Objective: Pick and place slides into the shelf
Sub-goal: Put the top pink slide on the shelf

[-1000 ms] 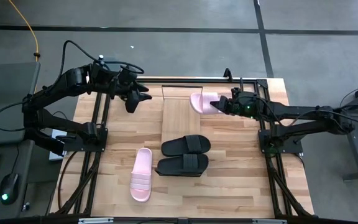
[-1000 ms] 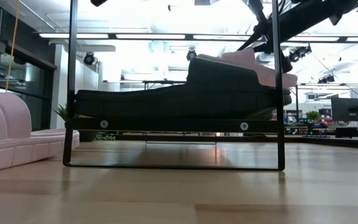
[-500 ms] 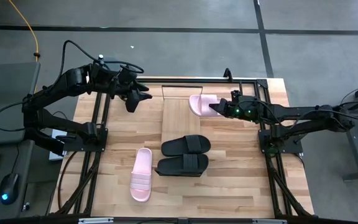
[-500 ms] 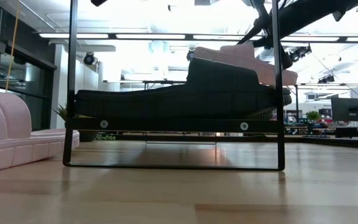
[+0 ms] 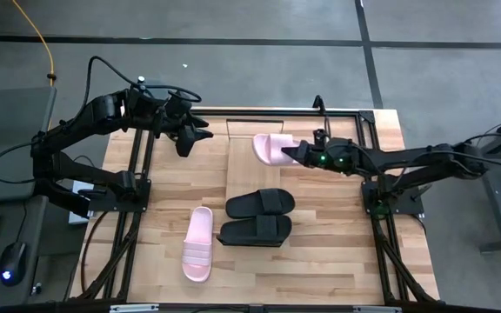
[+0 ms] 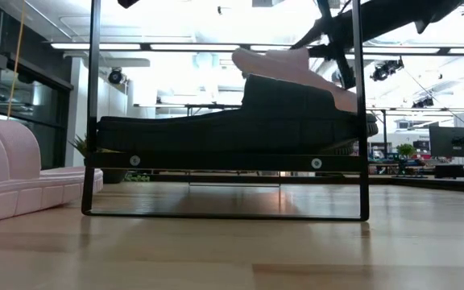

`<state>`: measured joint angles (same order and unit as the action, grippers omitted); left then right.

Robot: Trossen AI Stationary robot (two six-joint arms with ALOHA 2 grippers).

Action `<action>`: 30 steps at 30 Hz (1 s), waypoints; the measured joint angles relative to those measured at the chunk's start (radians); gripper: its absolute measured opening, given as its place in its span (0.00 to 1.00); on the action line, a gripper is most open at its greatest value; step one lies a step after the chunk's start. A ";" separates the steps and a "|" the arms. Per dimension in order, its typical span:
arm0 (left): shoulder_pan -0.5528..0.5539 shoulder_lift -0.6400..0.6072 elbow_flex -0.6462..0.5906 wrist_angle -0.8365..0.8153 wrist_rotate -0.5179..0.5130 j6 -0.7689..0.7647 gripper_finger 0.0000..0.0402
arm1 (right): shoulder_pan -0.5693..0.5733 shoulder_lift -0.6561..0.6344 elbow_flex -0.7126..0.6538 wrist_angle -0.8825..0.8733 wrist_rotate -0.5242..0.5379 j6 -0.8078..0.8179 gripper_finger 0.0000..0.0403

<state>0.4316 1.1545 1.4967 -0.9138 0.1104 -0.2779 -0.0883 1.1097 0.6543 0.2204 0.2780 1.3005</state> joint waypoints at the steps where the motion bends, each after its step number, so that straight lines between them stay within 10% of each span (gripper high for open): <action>1: 0.000 0.000 0.000 0.000 0.000 0.000 0.45 | 0.000 0.017 0.006 0.005 -0.004 0.001 0.00; 30: 0.000 0.000 0.000 -0.002 -0.009 -0.015 0.45 | 0.057 0.412 0.300 -0.104 -0.094 -0.013 0.00</action>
<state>0.4313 1.1545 1.4967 -0.9154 0.1016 -0.2932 -0.0309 1.5215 0.9546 0.1161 0.1844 1.2873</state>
